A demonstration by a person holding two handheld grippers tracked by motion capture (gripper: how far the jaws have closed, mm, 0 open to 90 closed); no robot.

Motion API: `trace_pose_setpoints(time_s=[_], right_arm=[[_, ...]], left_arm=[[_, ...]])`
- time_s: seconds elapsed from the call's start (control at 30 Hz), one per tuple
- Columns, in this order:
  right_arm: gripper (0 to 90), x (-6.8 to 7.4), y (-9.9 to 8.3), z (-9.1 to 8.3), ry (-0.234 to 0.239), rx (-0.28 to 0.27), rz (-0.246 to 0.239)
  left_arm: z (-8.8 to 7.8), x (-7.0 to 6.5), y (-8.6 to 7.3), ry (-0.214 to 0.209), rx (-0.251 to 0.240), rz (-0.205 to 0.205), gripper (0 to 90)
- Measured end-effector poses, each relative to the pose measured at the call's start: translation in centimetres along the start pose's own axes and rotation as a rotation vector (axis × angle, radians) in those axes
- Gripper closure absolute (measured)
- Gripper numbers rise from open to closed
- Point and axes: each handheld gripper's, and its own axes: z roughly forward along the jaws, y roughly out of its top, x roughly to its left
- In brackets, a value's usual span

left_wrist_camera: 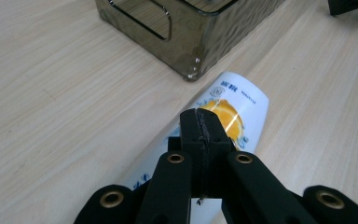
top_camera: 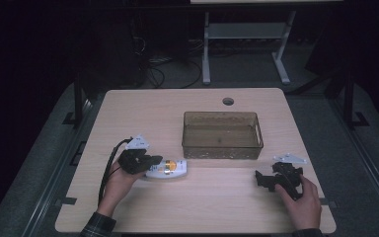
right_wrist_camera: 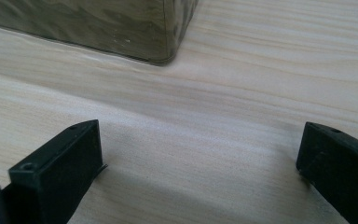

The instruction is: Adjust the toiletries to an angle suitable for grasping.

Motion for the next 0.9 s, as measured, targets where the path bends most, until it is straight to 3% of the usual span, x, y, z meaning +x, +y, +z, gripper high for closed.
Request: trace_pose_setpoints(time_s=[0.6, 0.77, 0.9], right_arm=[[0.0, 0.0, 0.0, 0.0, 0.000, 0.000, 0.000], [0.0, 0.0, 0.0, 0.0, 0.000, 0.000, 0.000], [0.0, 0.0, 0.0, 0.0, 0.000, 0.000, 0.000]], left_arm=[[4.5, -0.4, 2.6, -0.047, 0.025, 0.029, 89.6], [5.5, -0.7, 2.8, -0.031, 0.056, 0.053, 89.6], [6.0, -0.7, 2.7, -0.031, 0.069, 0.048, 89.6]])
